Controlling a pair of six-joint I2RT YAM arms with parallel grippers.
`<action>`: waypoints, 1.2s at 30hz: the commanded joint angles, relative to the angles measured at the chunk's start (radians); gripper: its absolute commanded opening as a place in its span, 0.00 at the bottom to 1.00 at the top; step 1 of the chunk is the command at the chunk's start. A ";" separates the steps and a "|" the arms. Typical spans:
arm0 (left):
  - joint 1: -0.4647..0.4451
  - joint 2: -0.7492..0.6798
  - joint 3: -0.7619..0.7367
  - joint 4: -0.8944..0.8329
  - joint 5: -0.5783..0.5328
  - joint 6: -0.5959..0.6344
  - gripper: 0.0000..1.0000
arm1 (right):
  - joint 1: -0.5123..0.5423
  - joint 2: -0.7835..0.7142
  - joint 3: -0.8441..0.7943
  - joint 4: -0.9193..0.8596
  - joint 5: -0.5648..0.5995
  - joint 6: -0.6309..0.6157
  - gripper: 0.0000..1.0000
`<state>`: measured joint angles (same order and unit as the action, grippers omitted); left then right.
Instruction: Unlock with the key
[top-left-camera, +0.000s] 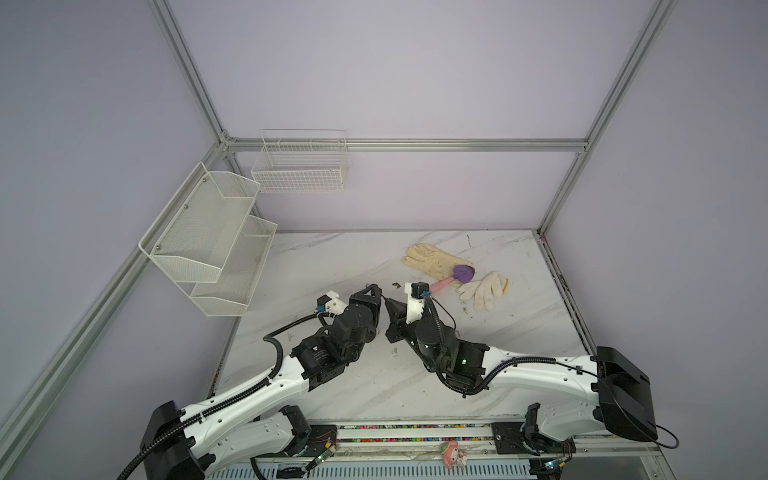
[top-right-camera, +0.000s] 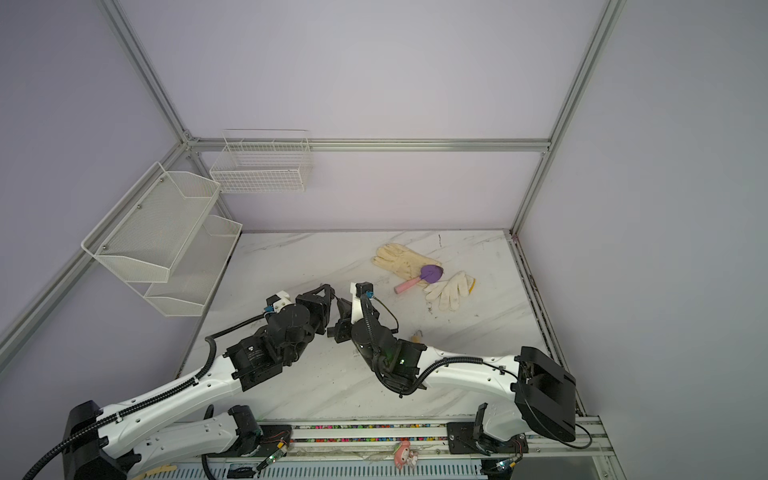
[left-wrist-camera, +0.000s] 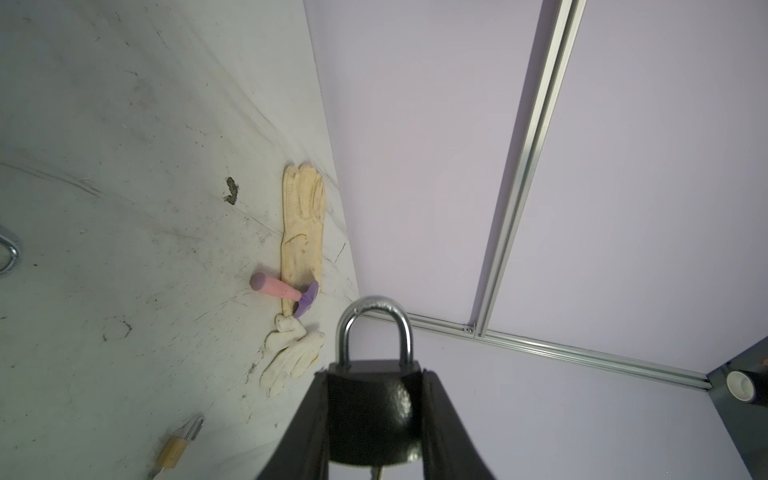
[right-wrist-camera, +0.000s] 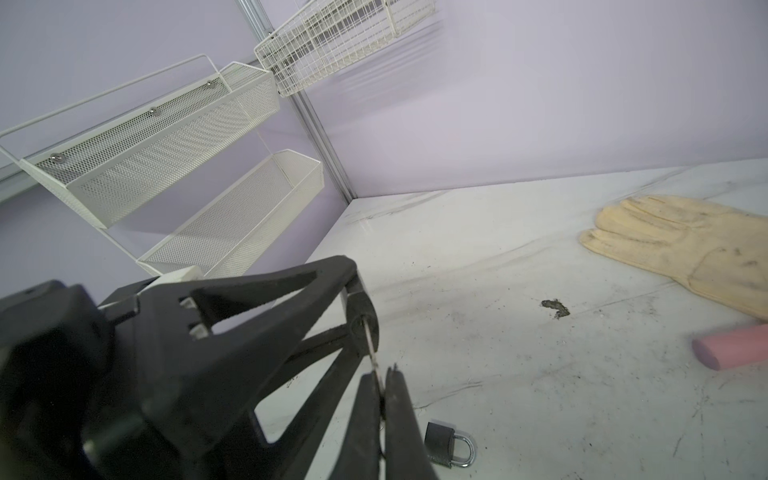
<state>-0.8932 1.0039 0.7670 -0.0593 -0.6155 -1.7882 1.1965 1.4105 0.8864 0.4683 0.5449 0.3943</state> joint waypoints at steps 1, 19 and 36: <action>-0.044 -0.024 -0.018 0.082 0.089 0.100 0.00 | -0.014 -0.007 0.041 -0.030 0.102 -0.059 0.00; -0.075 0.033 0.018 0.099 0.048 0.204 0.00 | -0.086 0.006 0.244 -0.107 -0.328 0.126 0.00; -0.075 -0.071 -0.106 0.226 0.070 0.238 0.00 | -0.106 -0.100 0.084 -0.041 -0.243 -0.187 0.00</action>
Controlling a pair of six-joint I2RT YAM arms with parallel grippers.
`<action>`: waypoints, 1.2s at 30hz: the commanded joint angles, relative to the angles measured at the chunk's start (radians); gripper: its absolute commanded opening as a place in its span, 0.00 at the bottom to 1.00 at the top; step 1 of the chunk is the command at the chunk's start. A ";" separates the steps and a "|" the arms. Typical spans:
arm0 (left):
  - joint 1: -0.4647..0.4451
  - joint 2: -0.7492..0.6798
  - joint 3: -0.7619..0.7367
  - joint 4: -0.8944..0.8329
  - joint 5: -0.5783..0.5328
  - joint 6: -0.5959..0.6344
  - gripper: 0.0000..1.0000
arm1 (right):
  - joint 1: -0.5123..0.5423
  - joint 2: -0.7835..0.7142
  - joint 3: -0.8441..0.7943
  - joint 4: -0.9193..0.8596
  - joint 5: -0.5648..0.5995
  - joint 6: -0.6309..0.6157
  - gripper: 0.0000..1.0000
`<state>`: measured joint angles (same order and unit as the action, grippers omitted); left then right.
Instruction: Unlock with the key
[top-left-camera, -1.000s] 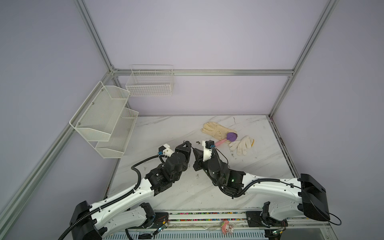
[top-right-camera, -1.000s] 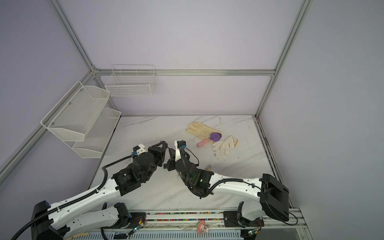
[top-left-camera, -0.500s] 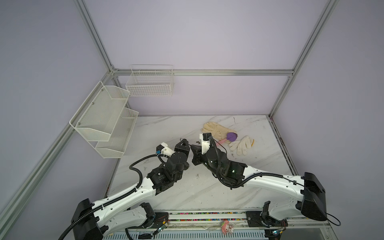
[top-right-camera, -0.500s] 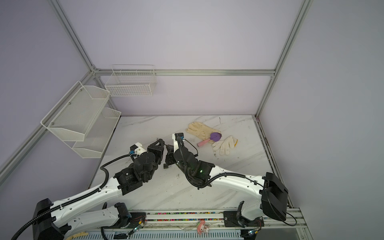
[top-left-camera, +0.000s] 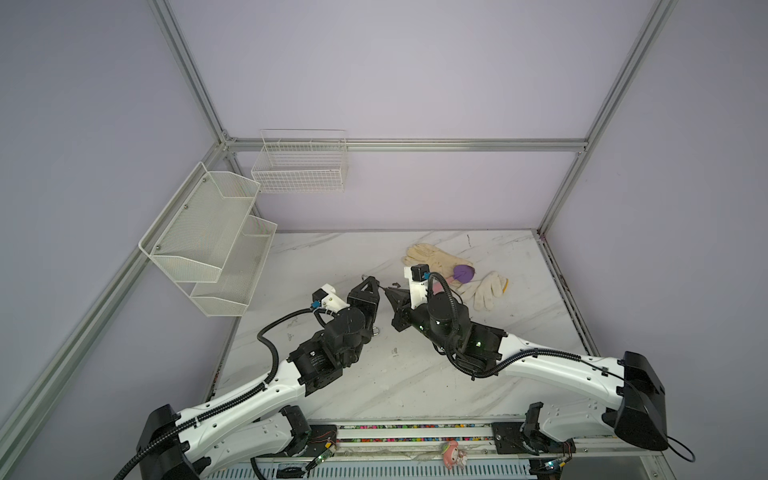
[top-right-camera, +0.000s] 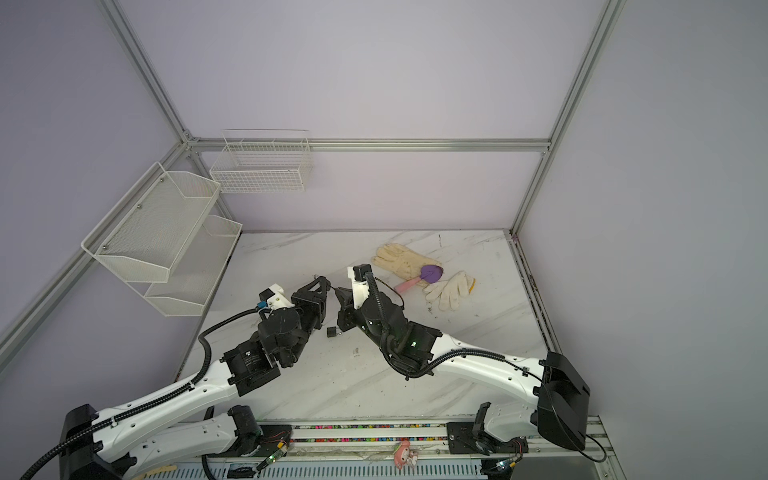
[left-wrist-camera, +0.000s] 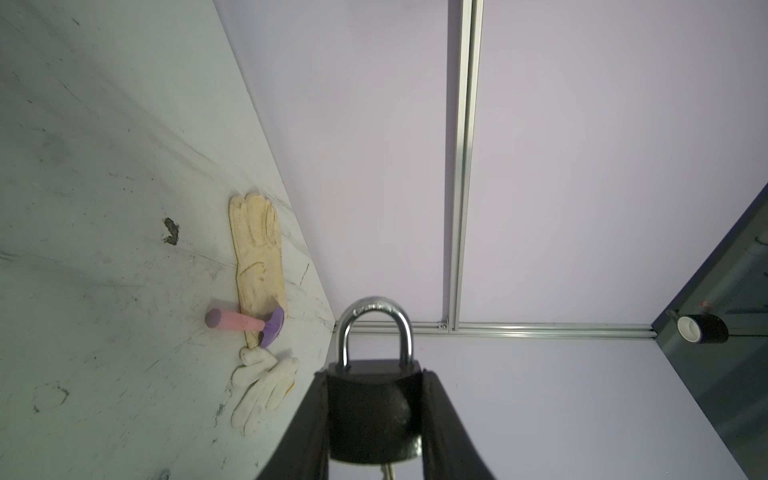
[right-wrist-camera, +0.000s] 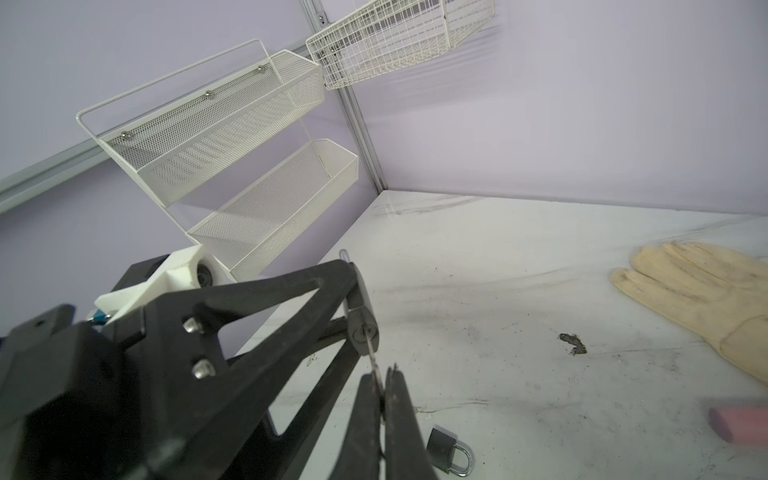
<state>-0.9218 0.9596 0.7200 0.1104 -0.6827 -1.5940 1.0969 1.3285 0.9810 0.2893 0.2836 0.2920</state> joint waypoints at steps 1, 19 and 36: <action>-0.046 -0.030 -0.070 0.088 0.135 0.053 0.00 | -0.005 -0.022 -0.023 0.149 0.028 -0.099 0.00; -0.045 -0.009 -0.140 0.306 0.147 0.109 0.00 | 0.052 -0.099 -0.172 0.319 0.217 -0.116 0.00; -0.045 -0.005 -0.138 0.382 0.235 0.149 0.00 | 0.110 -0.120 -0.245 0.475 0.392 -0.278 0.00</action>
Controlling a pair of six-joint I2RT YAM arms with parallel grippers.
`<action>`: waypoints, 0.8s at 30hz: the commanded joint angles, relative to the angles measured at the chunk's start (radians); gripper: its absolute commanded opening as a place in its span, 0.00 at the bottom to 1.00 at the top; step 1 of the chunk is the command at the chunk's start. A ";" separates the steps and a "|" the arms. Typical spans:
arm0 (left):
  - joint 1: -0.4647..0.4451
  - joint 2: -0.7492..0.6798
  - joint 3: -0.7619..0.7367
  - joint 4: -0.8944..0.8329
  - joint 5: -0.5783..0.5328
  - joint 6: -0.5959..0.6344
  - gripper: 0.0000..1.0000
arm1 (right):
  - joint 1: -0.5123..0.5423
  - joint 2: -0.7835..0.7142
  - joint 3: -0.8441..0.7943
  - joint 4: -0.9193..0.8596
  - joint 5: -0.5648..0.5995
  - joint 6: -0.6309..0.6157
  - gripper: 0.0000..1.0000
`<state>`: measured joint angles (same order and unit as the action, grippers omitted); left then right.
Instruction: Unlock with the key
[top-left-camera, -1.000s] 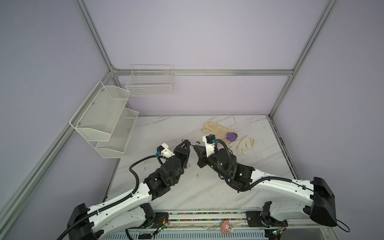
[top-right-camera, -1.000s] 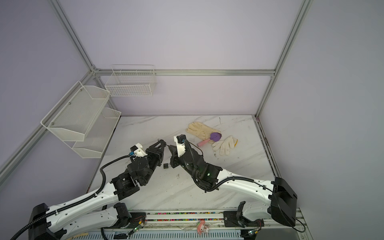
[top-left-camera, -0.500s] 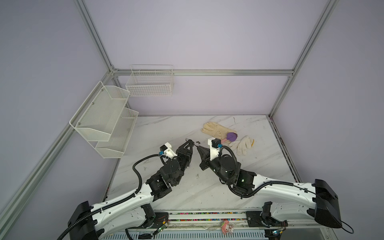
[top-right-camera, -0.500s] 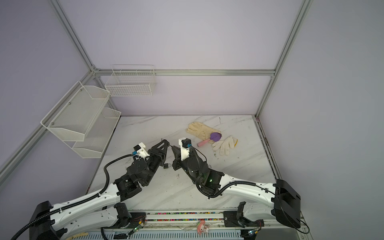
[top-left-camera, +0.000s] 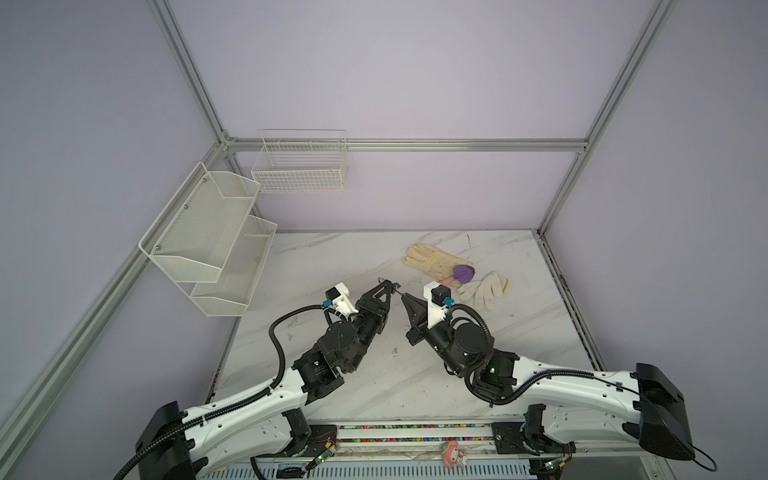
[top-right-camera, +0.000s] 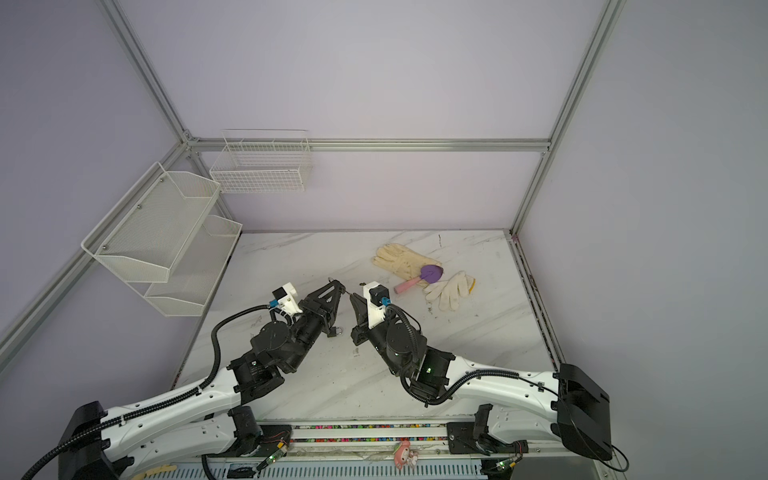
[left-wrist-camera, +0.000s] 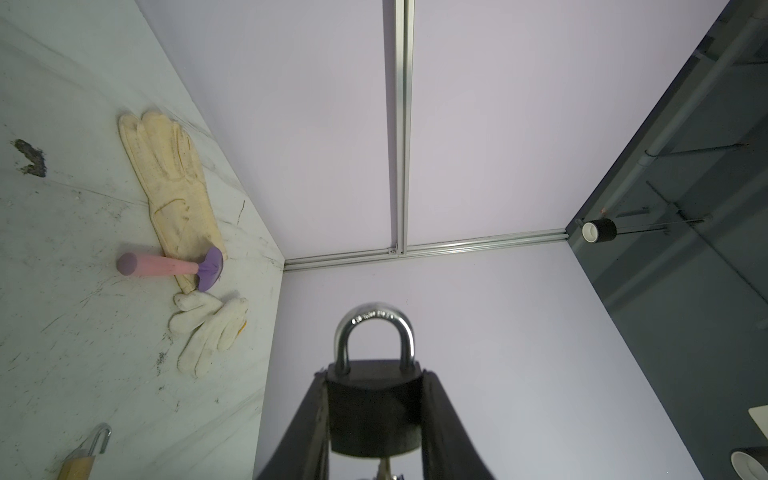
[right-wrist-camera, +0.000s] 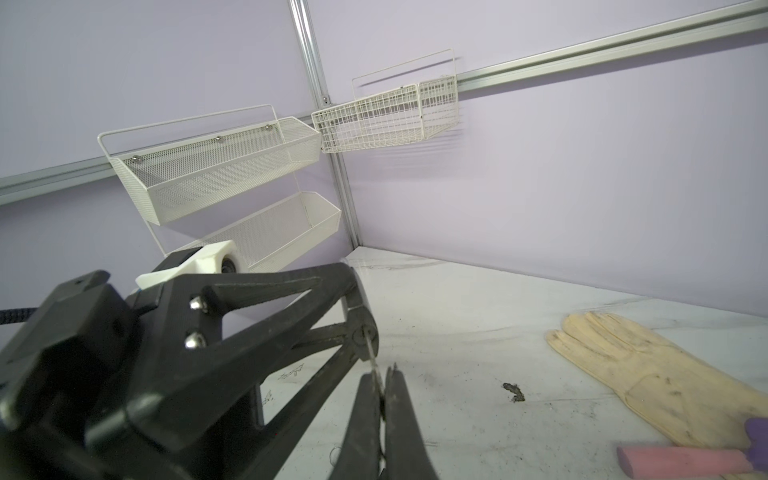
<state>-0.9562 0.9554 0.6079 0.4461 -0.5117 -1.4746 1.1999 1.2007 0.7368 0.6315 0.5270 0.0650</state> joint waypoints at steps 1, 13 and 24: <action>-0.012 0.007 -0.019 0.046 0.073 0.025 0.00 | 0.011 0.014 -0.002 0.158 0.145 -0.060 0.00; -0.011 0.030 0.006 0.046 0.132 0.076 0.00 | 0.014 0.061 0.015 0.273 0.249 -0.278 0.00; -0.012 0.033 0.017 0.014 0.072 0.127 0.00 | 0.014 0.084 0.182 -0.062 0.231 0.172 0.00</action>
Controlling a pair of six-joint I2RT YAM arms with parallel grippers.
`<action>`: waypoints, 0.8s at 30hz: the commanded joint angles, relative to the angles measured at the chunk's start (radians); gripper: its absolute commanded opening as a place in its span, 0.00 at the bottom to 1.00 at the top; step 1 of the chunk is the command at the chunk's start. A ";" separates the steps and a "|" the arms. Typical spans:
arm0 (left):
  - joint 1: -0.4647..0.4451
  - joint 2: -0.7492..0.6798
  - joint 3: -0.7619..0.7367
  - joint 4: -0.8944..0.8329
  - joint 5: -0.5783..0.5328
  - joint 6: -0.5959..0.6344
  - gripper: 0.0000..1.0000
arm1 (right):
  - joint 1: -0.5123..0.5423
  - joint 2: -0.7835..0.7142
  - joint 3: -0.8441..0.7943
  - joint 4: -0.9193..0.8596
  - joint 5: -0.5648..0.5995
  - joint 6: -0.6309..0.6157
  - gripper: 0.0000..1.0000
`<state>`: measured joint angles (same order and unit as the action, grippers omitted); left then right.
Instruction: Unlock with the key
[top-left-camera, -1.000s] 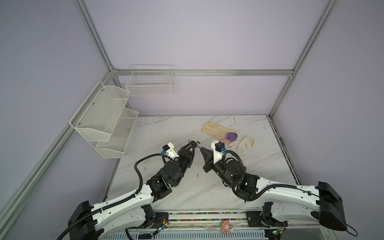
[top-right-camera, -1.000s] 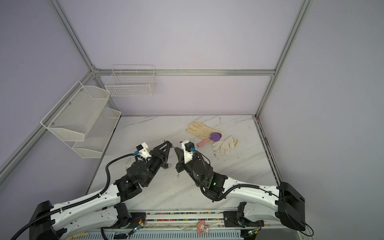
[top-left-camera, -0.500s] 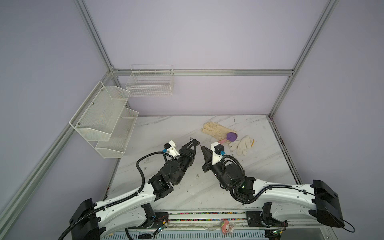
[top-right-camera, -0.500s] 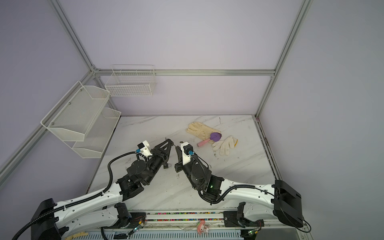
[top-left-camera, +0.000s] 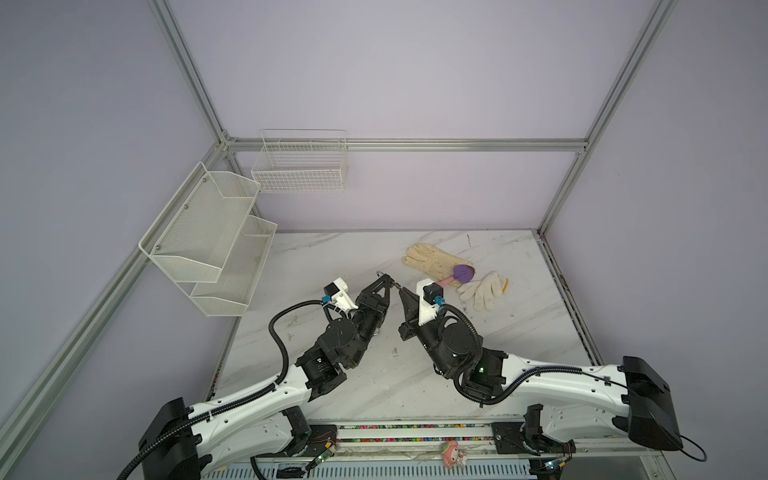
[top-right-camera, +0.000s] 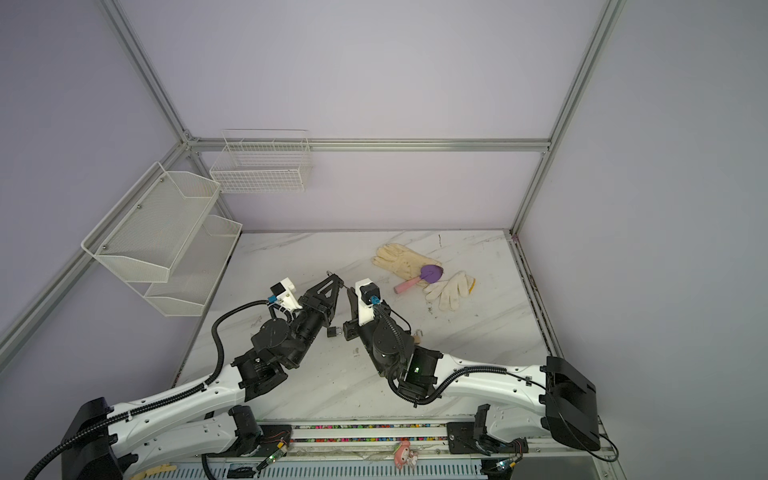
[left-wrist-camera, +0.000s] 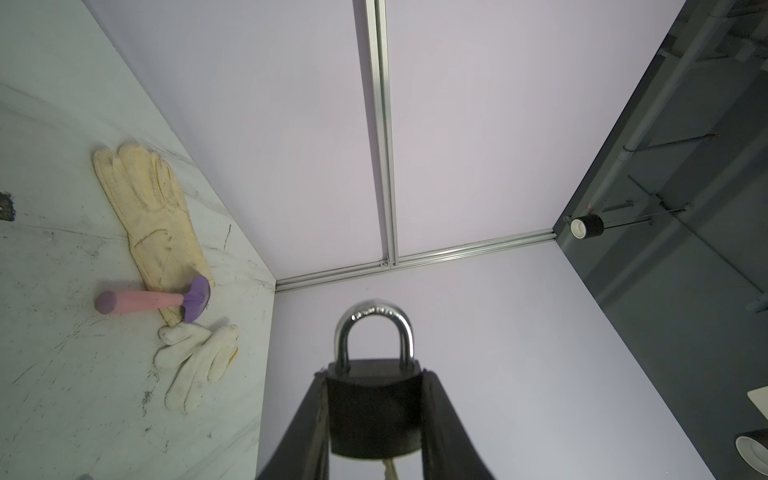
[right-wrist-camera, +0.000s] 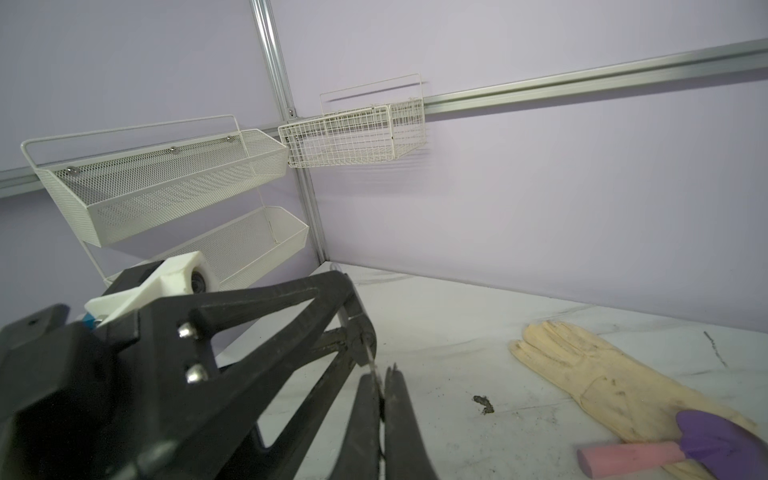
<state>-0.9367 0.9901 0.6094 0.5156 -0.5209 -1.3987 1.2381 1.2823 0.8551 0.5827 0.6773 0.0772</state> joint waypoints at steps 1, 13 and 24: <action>-0.030 -0.001 0.019 -0.054 0.063 0.052 0.00 | -0.023 0.001 0.067 -0.031 0.074 0.193 0.00; -0.031 0.028 0.052 0.040 -0.025 0.163 0.00 | -0.060 -0.021 0.118 -0.162 -0.339 0.568 0.00; -0.031 0.032 0.062 0.000 -0.022 0.087 0.00 | -0.103 -0.033 0.094 -0.193 -0.468 0.508 0.00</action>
<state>-0.9386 1.0130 0.6098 0.5102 -0.6498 -1.2945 1.1244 1.2713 0.9276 0.3458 0.3332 0.5781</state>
